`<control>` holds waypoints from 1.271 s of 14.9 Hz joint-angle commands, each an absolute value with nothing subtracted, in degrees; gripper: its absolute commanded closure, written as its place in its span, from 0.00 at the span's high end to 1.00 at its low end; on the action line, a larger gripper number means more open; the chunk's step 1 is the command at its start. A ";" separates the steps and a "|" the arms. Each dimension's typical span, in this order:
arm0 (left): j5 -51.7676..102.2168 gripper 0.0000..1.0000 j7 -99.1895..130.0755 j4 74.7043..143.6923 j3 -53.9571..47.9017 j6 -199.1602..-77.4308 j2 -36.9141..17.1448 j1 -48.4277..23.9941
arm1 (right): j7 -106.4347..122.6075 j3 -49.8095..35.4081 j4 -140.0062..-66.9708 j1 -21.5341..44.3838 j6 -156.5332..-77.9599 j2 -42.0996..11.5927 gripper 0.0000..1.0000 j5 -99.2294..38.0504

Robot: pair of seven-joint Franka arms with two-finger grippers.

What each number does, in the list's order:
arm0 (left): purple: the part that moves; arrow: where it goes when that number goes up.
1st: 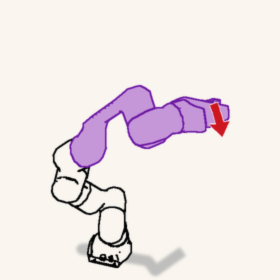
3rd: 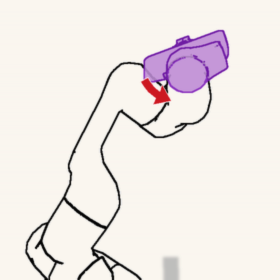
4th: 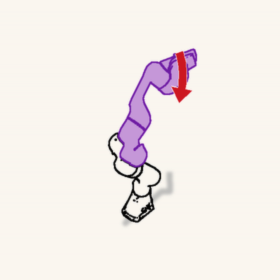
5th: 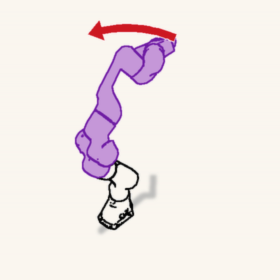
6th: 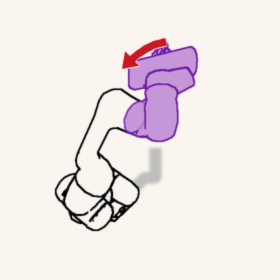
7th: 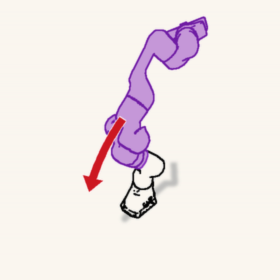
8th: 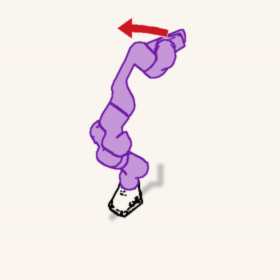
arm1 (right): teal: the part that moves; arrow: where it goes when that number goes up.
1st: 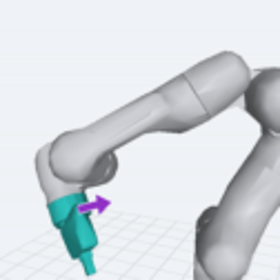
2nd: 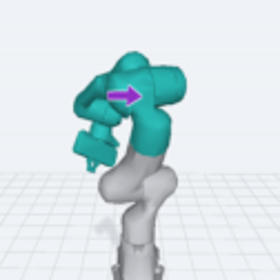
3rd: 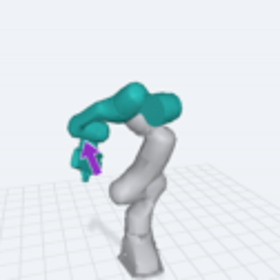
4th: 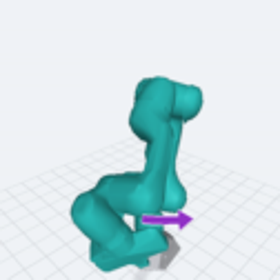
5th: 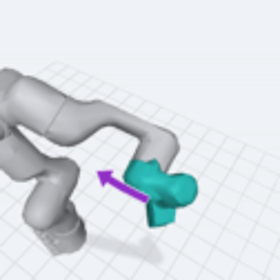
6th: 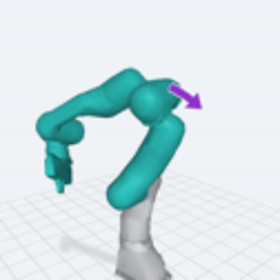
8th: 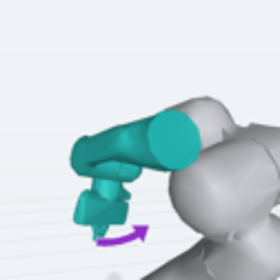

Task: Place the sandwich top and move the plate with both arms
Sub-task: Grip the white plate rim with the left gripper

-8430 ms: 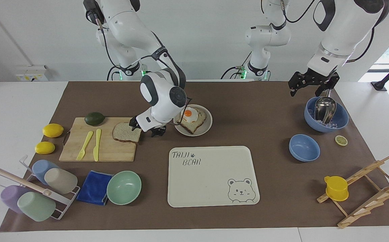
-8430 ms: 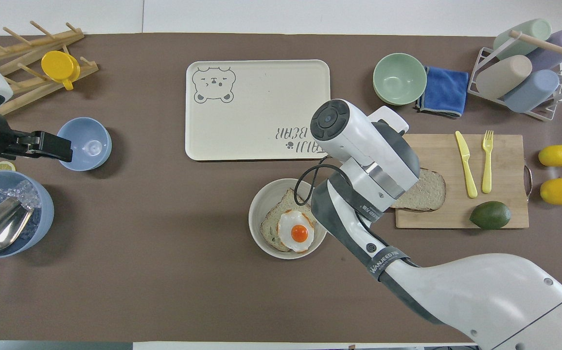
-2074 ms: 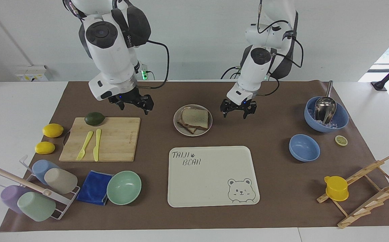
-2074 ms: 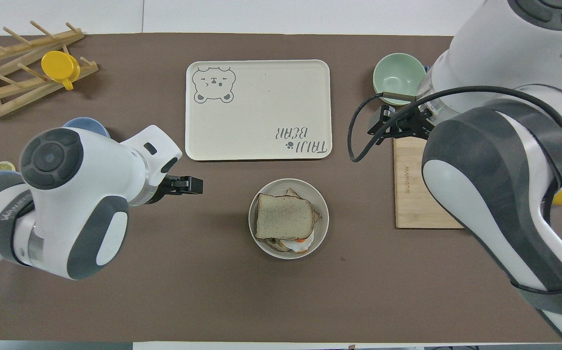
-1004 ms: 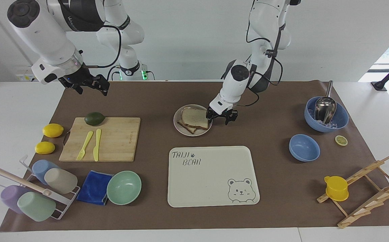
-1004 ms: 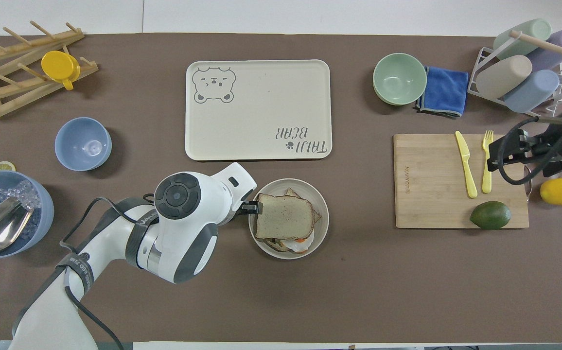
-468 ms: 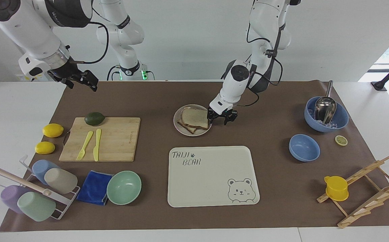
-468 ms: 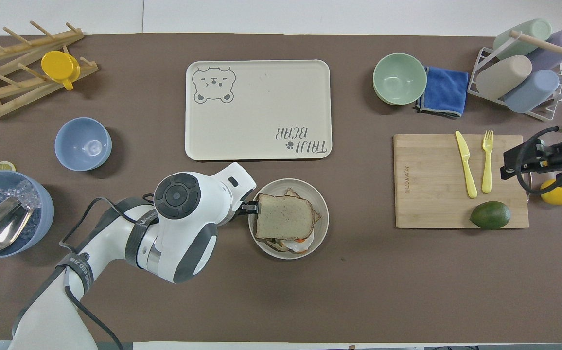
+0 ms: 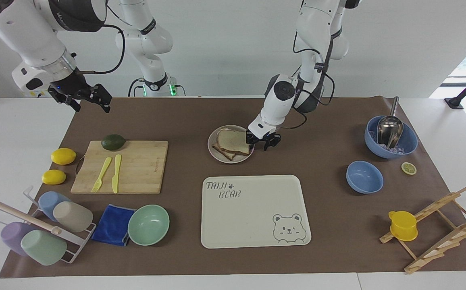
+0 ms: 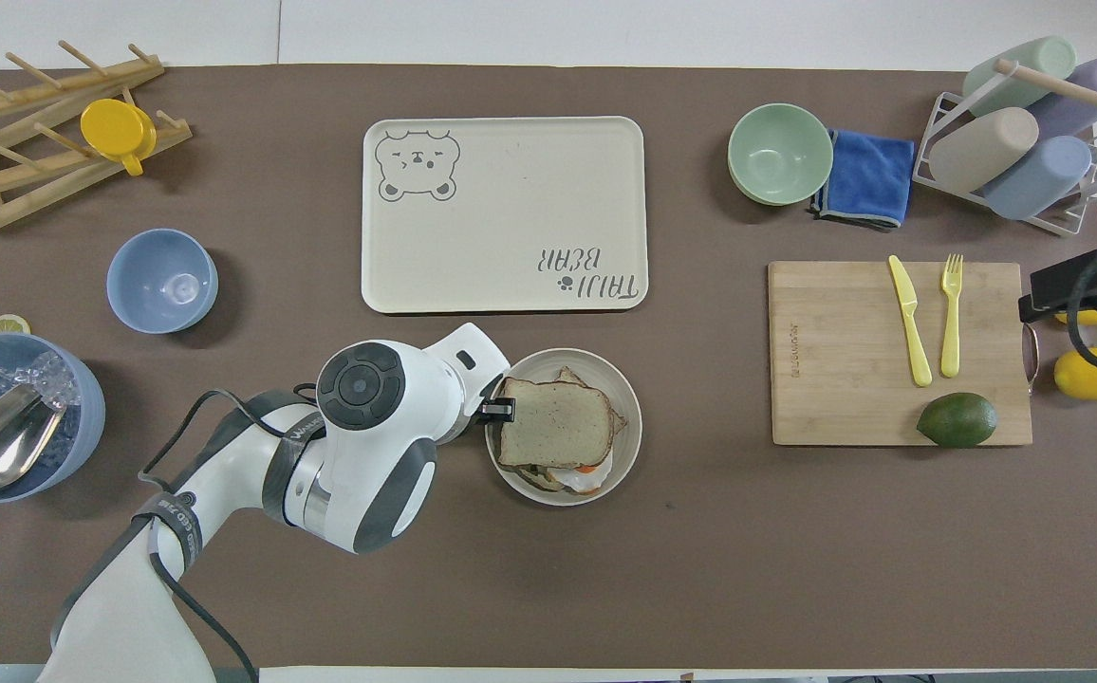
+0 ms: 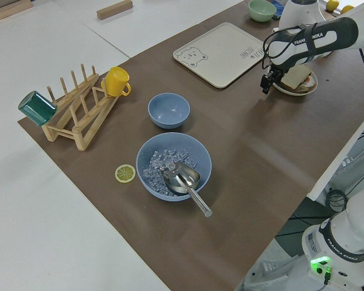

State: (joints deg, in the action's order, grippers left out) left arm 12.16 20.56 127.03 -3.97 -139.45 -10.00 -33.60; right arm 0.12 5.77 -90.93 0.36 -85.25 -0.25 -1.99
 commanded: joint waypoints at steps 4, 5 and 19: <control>13.71 0.24 20.83 127.62 -3.16 -140.80 -9.93 -35.24 | 1.85 7.29 -88.50 2.02 -84.64 -1.23 1.00 -2.11; 13.88 0.18 20.92 127.62 -3.16 -140.80 -9.93 -35.42 | 1.85 7.29 -88.51 2.11 -84.64 -1.23 1.00 -2.11; 14.32 0.00 20.13 122.72 -3.25 -132.83 -8.35 -32.35 | 1.49 7.03 -89.47 1.93 -83.50 -0.62 1.00 -2.55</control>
State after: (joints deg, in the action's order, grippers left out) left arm 13.60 20.52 125.70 -3.78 -138.14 -9.09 -33.66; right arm 0.46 6.55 -89.65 1.70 -84.28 -0.57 -1.99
